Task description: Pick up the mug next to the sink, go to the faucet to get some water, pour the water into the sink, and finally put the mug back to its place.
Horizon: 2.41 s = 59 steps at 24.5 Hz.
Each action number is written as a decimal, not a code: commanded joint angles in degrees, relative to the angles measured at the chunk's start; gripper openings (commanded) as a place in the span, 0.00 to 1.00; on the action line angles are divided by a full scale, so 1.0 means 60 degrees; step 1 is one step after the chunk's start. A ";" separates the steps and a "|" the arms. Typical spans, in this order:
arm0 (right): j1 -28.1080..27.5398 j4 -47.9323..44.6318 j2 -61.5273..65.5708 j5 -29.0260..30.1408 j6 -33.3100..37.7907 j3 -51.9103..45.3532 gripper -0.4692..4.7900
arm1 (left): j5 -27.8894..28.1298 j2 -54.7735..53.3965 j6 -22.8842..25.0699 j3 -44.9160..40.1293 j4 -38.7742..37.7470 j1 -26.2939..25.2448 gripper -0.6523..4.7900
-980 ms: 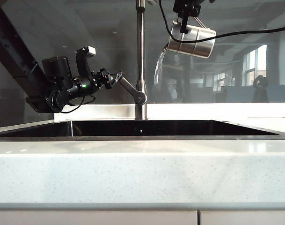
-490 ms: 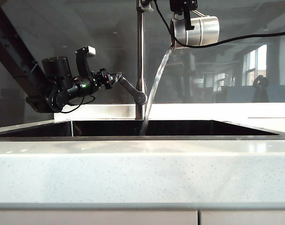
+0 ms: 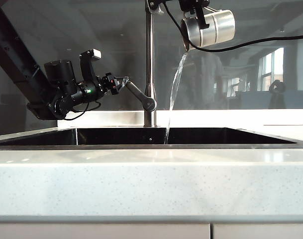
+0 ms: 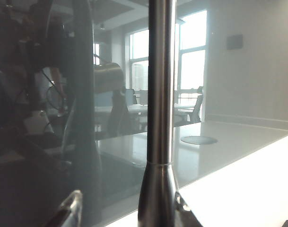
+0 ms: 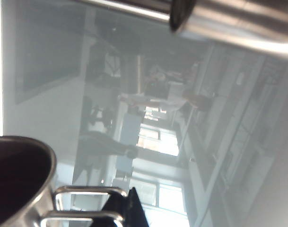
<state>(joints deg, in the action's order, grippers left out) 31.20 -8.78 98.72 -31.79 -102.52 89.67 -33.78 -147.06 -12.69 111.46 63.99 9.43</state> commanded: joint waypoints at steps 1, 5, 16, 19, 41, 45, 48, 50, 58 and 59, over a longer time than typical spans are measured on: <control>0.0044 -0.0361 -0.0138 -0.0040 -0.0044 0.0098 0.09 | 0.0044 0.0040 0.0036 -0.0007 -0.0230 -0.0011 0.56; 0.0051 -0.0361 -0.0138 -0.0047 -0.0470 0.0098 0.09 | 0.0025 0.0040 0.0036 -0.0011 -0.0230 -0.0011 0.56; 0.0047 -0.0357 -0.0149 -0.0135 0.1253 0.0098 0.09 | 0.0025 0.0040 0.0036 -0.0011 -0.0237 -0.0011 0.56; 0.0051 -0.0346 -0.0149 -0.0976 0.3333 0.0098 0.09 | 0.0025 0.0040 0.0036 -0.0011 -0.0306 -0.0011 0.56; -0.3577 -0.2528 -0.2426 0.3053 1.6702 -0.5439 0.09 | 0.0025 0.0033 0.0040 -0.0011 -0.0608 -0.0011 0.56; -0.4532 -0.4863 -0.2543 0.3140 1.7088 -0.7227 0.09 | 0.0022 0.0033 0.0036 -0.0011 -0.0612 -0.0011 0.56; -0.5111 -0.5898 -0.2543 0.3541 1.7154 -0.8091 0.09 | 0.0022 0.0033 0.0036 -0.0011 -0.0594 -0.0011 0.56; -0.5468 -0.6298 -0.2543 0.3949 1.7161 -0.8477 0.09 | 0.0025 0.0033 0.0036 -0.0011 -0.0594 -0.0011 0.56; -0.6353 -0.7093 -0.2062 0.4805 1.7161 -0.9009 0.09 | 0.0018 0.0033 0.0033 -0.0011 -0.0594 -0.0011 0.56; -0.6353 -0.7264 -0.1953 0.4870 1.7165 -0.9009 0.09 | 0.0018 0.0033 0.0033 -0.0011 -0.0594 -0.0011 0.56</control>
<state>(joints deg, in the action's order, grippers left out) -7.07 -47.99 86.67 -3.99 0.14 35.29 -33.23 -147.09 -12.62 111.42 59.35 9.34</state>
